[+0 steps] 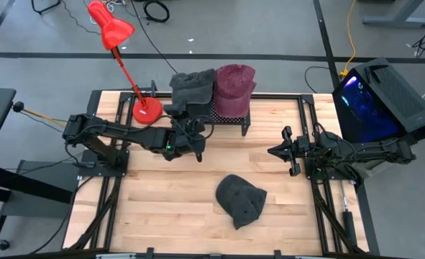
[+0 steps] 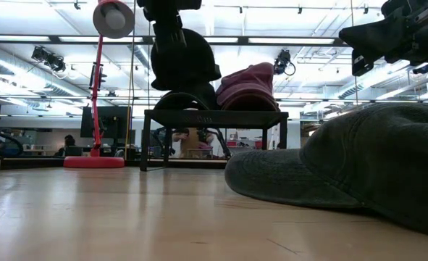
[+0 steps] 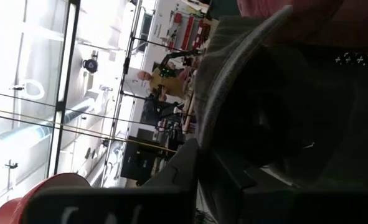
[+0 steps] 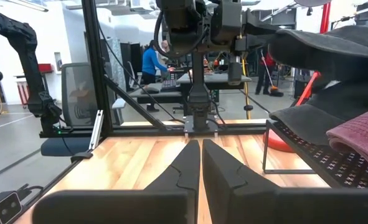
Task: Pick & Place hat
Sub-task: Stack the top black cap on top of the black cap on the shelf
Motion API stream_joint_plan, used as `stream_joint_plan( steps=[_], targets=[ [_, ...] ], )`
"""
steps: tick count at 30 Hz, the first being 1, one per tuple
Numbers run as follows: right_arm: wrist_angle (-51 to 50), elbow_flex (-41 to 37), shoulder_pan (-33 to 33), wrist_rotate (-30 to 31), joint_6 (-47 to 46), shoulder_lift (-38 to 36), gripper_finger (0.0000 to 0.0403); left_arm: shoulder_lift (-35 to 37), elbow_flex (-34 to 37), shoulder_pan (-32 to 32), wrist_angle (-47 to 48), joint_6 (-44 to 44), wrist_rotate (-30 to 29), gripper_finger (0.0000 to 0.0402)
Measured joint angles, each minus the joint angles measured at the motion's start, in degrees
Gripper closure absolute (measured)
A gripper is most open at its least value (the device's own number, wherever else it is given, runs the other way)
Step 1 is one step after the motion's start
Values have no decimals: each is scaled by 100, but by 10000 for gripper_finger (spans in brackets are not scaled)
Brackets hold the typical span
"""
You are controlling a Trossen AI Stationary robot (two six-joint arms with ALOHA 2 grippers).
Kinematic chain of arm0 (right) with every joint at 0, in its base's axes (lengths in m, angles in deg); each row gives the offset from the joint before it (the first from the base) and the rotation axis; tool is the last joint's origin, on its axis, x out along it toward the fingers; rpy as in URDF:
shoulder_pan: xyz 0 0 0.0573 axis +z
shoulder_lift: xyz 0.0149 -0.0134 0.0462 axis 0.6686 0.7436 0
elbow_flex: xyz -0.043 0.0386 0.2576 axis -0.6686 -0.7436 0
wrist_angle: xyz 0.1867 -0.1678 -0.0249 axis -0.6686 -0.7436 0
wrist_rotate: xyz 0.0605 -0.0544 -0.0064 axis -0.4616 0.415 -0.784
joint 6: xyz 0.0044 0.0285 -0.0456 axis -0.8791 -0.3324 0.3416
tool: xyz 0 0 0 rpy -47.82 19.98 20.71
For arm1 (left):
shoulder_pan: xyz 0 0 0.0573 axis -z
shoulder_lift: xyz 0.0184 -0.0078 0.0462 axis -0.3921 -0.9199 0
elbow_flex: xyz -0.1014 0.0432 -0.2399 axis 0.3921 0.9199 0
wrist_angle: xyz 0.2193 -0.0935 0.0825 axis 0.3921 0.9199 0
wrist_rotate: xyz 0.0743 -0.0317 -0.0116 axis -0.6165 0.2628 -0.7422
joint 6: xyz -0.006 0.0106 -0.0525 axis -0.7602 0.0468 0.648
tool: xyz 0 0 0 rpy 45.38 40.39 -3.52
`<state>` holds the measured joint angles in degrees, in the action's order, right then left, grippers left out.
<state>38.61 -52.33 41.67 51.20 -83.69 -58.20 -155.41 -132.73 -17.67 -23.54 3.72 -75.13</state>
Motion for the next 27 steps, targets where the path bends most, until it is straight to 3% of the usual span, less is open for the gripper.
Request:
stream_joint_plan(
  steps=[27],
  targets=[
    [2, 0, -1, 0, -1, 0, 380, -11, -2, -188, 0, 141, 30, 369]
  ],
)
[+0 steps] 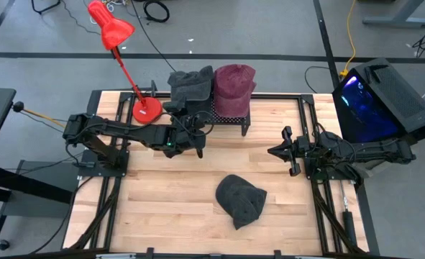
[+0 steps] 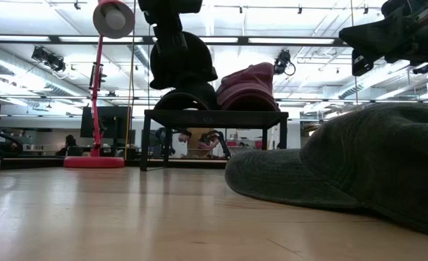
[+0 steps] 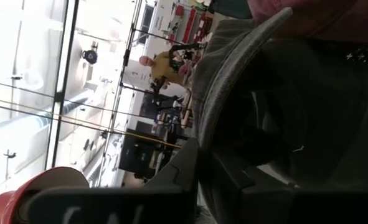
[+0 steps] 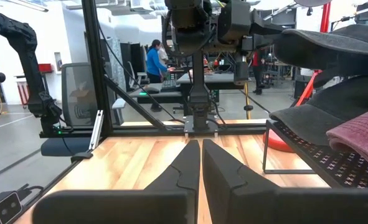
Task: Pick & Place hat
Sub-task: Stack the top black cap on top of the black cap on the shelf
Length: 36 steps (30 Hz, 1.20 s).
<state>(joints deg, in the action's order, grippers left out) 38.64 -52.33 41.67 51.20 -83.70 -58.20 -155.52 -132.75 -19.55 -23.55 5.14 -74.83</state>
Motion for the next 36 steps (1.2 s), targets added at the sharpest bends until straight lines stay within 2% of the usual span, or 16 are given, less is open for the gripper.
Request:
stream_joint_plan(
  steps=[7, 13, 29, 32, 36],
  targets=[
    [8, 0, 0, 0, -1, 0, 380, -183, -7, -88, -116, 21, 106, 374],
    [-6, 0, 0, 0, -1, -2, 380, -263, -6, -86, -212, 161, 294, 363],
    [1, 0, 1, 0, 0, -2, 380, -302, -8, -70, -223, 117, 1145, 354],
    [0, 0, 0, 0, -1, -2, 380, -302, -8, -73, -221, 242, 1329, 339],
    [0, 0, 0, 0, 0, -2, 380, -302, -8, -75, -222, 268, 1407, 293]
  ],
)
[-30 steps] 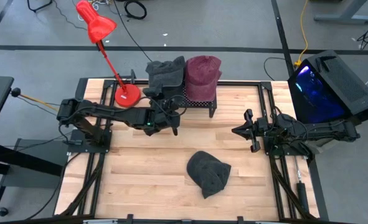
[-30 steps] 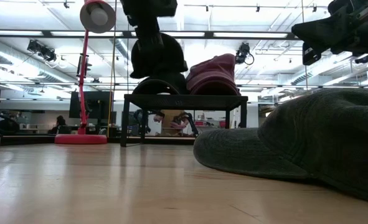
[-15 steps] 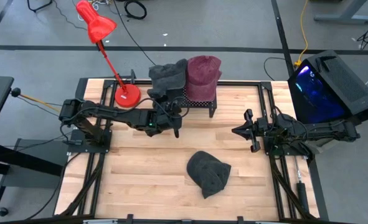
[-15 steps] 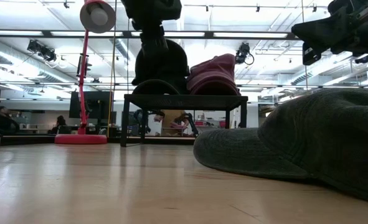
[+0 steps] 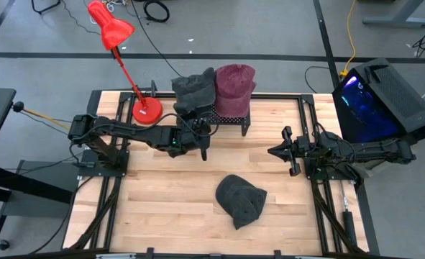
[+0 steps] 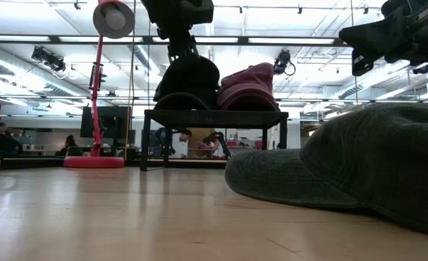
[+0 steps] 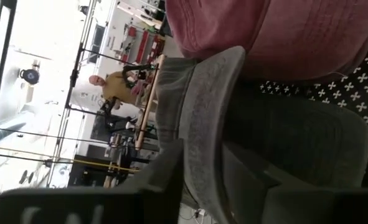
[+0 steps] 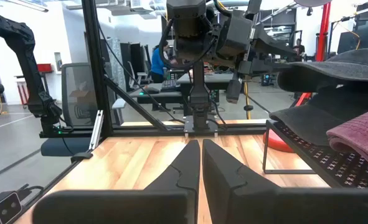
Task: Pick & Place hat
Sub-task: Stack the top black cap on top of the black cap on the shelf
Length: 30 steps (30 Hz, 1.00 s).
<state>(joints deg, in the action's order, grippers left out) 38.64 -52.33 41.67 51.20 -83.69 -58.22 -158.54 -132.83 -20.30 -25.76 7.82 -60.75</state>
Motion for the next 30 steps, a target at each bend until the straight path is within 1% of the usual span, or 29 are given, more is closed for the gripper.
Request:
stream_joint_plan(
  steps=[3, 7, 10, 12, 16, 22, 27, 30],
  targets=[
    [2, 0, 1, 0, -1, 0, 380, 0, 0, 0, 0, 99, 9, 248],
    [0, 0, 0, 0, -1, 0, 380, 0, 2, 0, -1, 151, 284, 188],
    [0, 0, 0, 0, 0, 1, 380, 0, 2, 12, -3, 151, 339, 156],
    [0, 0, 0, 0, 0, 0, 380, 0, 4, 41, -33, 150, 339, 141],
    [0, 0, 0, 0, 0, 1, 380, 2, 4, 115, -110, 156, 461, 130],
    [0, 0, 1, 0, -1, 0, 380, 8, -2, 181, -172, 128, 468, 133],
    [0, 0, 0, 0, 0, 0, 380, 31, -355, 320, -61, 103, 401, 133],
    [0, 0, 0, 0, 2, 0, 380, 32, -596, 439, 182, 90, 146, 133]
  ],
)
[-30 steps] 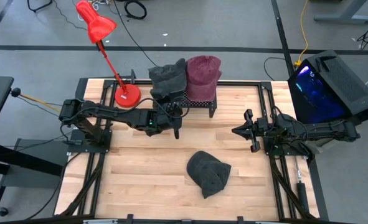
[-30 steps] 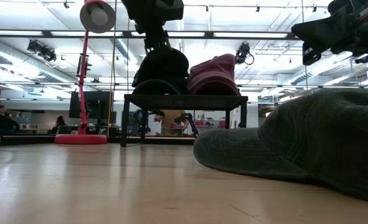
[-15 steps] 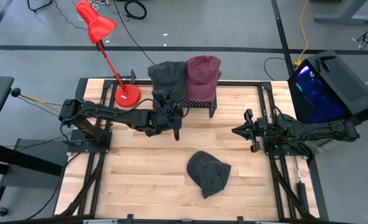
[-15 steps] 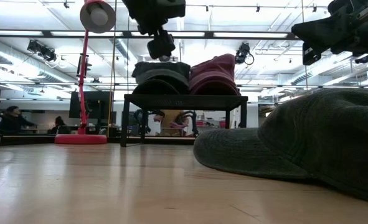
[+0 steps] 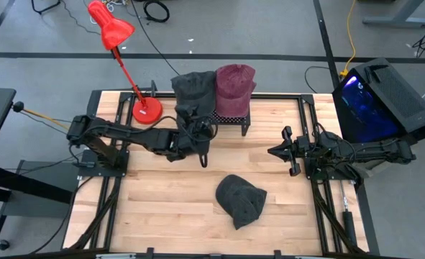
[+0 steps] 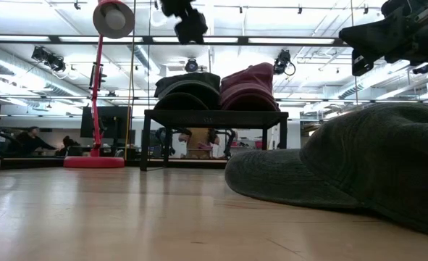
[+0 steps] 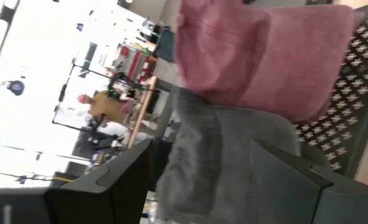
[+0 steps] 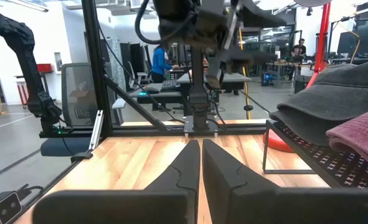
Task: Pick & Place hat
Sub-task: Stack the top black cap on top of the black cap on the shelf
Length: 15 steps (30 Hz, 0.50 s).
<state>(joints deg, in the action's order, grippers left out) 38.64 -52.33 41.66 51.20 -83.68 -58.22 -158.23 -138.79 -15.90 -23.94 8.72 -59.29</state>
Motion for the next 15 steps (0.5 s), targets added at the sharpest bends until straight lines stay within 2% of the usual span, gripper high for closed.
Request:
stream_joint_plan(
  steps=[9, 12, 15],
  targets=[
    [0, 0, 0, -2, -2, 2, 380, 373, -226, 171, 1055, 169, -572, 133],
    [0, 0, 0, 0, -2, 2, 380, 523, -226, 75, 1205, 527, -449, 134],
    [0, 0, 0, 0, 0, 0, 380, 684, -226, -65, 1228, 1055, 105, 137]
  ],
)
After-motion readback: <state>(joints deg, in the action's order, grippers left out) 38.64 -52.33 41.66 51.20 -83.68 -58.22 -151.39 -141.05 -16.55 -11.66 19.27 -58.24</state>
